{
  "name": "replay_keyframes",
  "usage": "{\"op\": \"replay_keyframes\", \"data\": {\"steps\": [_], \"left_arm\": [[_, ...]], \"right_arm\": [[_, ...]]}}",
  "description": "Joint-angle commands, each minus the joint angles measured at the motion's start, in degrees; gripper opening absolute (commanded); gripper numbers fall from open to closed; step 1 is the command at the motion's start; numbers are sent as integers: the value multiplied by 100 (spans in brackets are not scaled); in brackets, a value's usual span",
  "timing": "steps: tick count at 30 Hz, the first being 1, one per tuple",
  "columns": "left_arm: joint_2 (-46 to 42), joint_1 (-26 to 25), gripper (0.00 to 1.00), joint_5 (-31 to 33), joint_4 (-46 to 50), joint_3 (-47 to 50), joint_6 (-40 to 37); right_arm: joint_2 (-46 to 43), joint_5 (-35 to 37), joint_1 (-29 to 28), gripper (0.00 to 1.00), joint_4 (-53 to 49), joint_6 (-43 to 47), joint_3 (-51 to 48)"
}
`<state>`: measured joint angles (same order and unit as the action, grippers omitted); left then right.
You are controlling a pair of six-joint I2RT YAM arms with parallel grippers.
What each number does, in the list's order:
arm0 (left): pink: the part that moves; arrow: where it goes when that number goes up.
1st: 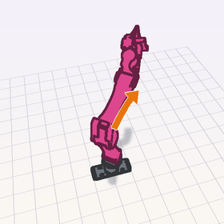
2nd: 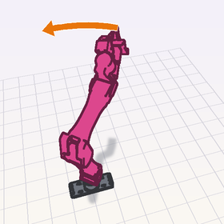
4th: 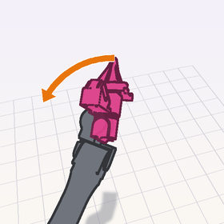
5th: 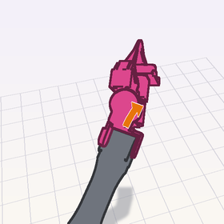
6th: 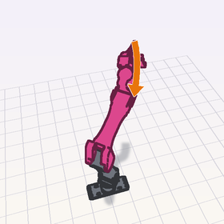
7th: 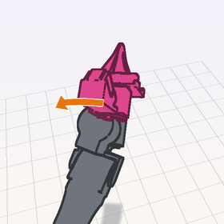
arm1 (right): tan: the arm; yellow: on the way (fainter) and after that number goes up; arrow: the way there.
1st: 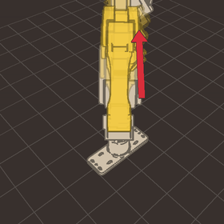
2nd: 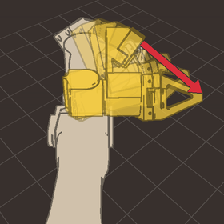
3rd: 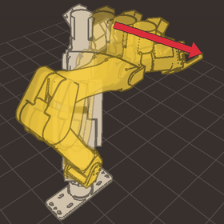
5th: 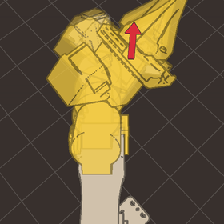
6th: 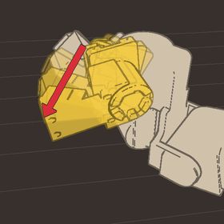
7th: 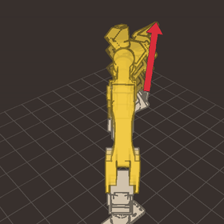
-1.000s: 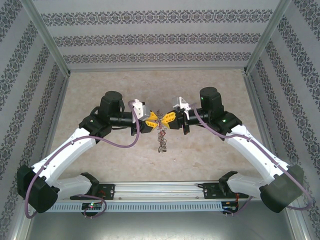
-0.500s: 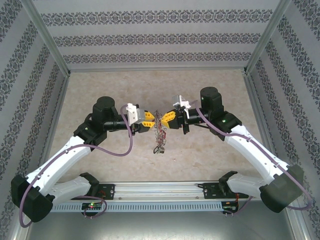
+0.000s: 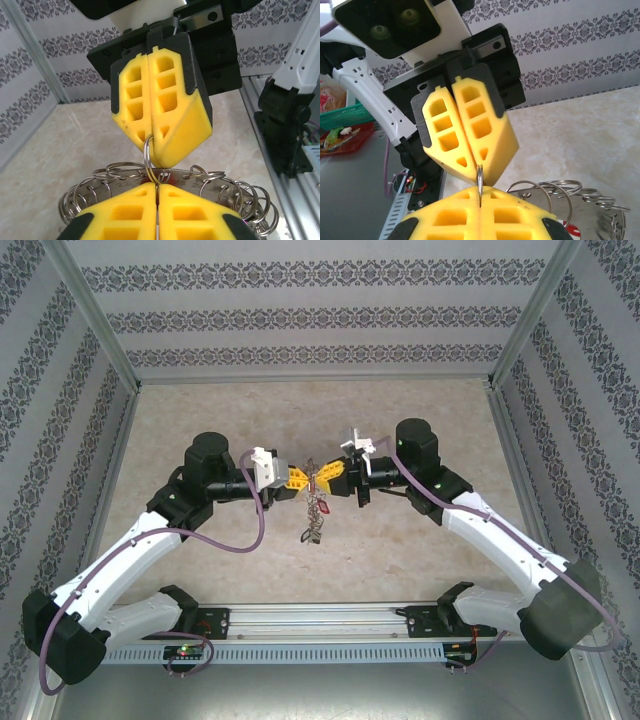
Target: Put the keys on the keyring
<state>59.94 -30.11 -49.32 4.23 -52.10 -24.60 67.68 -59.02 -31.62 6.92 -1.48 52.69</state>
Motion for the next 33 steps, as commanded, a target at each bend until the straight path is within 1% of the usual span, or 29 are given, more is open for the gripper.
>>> {"op": "replay_keyframes", "data": {"steps": [1,4,6,7,10,14,18,21,23,26,30,33], "left_arm": [[18,11,0,-119,-25,-95,-127],[26,-11,0,-46,-28,-75,-142],[41,-43,0,29,-32,-65,-150],[48,-61,0,80,-60,-57,-142],[107,-116,0,165,-151,-46,-42],[218,-225,0,83,-331,-66,120],[272,-321,0,0,-557,-68,331],[265,-329,17,-46,-912,-6,685],[232,-329,24,-47,-1127,48,901],[155,-336,28,81,-1342,165,1139],[-44,-312,33,242,-1288,244,1213],[-174,-269,33,279,-1181,262,1263]], "right_arm": [[17,129,-97,0,1378,-798,-147],[32,742,-117,0,2483,-1783,-440],[93,1199,-145,0,3529,-2578,-714],[111,1363,-180,0,3846,-2739,-786],[58,1733,-389,0,3704,-2474,-766],[85,2237,-559,0,3897,-2361,-865],[126,2448,-695,0,3898,-2133,-866],[136,2487,-774,0,3887,-1977,-898],[123,2528,-804,0,3887,-1904,-956],[97,2513,-811,0,3896,-1849,-1022],[-3,2424,-756,0,3845,-1745,-1141],[-110,2333,-655,0,3870,-1724,-1246]]}}
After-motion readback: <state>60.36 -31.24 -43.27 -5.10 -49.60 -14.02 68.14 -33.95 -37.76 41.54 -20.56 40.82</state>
